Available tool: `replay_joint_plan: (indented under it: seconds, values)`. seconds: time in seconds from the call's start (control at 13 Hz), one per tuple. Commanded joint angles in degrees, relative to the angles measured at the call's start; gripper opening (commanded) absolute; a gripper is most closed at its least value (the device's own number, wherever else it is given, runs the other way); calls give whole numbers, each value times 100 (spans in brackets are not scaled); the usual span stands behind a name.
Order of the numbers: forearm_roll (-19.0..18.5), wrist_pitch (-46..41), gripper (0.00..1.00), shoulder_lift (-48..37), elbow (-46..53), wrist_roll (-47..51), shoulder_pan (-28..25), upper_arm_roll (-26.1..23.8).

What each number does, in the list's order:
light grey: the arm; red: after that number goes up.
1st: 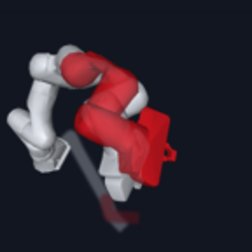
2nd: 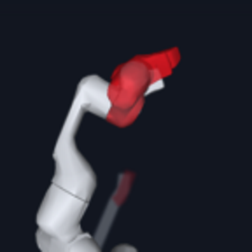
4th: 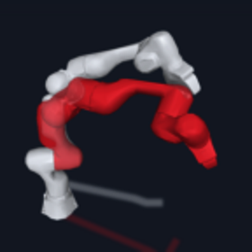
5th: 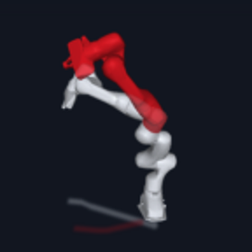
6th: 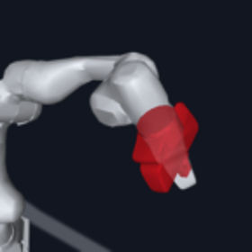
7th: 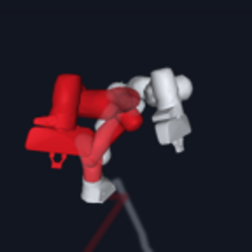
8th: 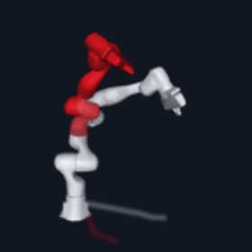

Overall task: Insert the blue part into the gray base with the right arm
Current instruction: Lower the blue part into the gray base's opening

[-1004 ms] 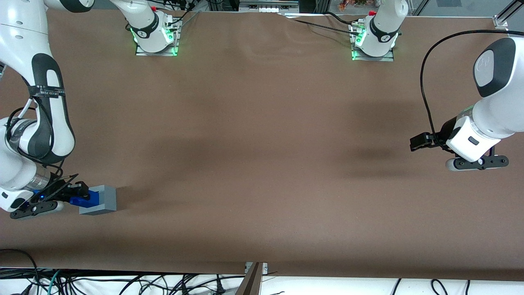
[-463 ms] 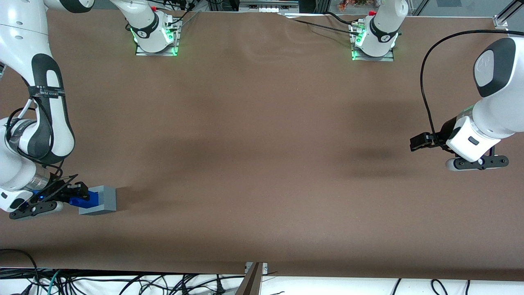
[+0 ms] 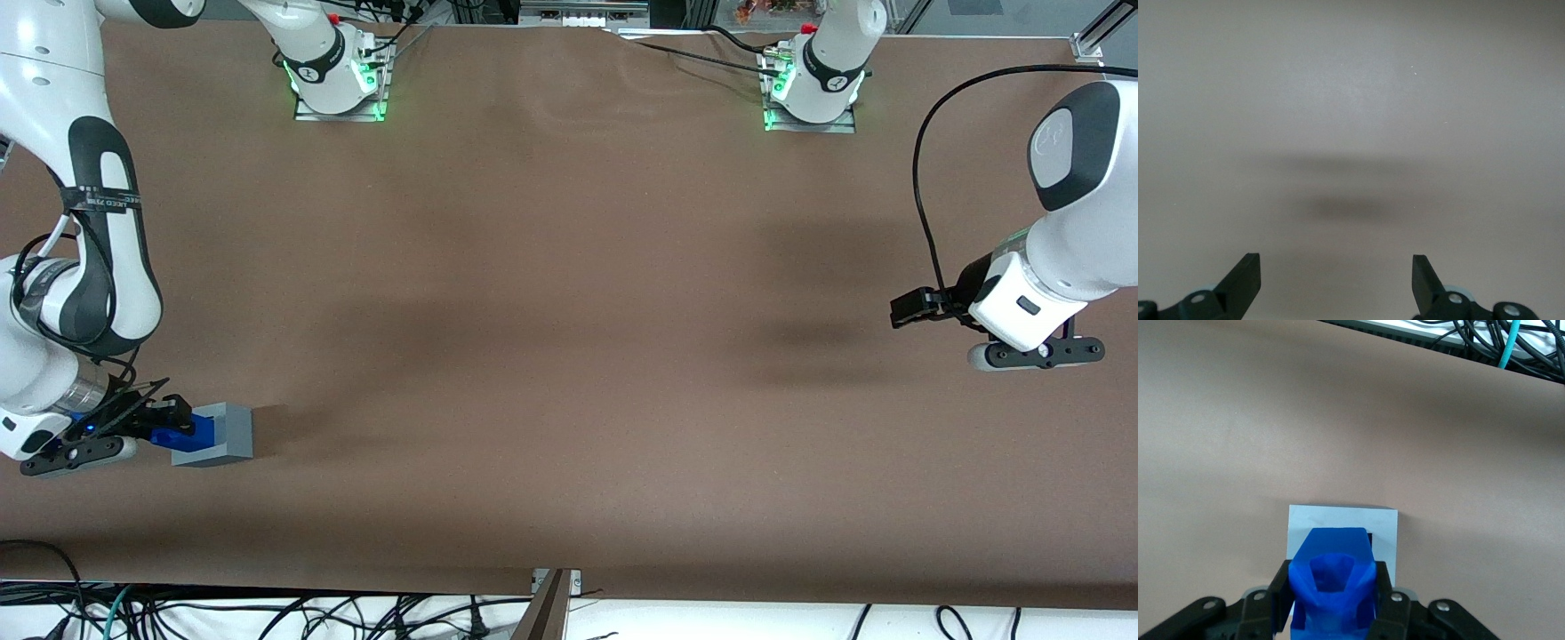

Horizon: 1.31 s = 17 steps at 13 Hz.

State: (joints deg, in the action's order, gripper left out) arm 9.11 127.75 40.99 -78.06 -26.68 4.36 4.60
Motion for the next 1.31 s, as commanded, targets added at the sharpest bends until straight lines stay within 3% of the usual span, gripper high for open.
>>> replay_joint_plan:
  seconds: [0.0, 0.85, 1.24]
  values:
    - [91, 110, 34, 410, 177, -21, 65, -38]
    - [38, 22, 34, 349, 212, -47, 39, -38]
    - [20, -592, 34, 313, 747, -47, 39, -20]
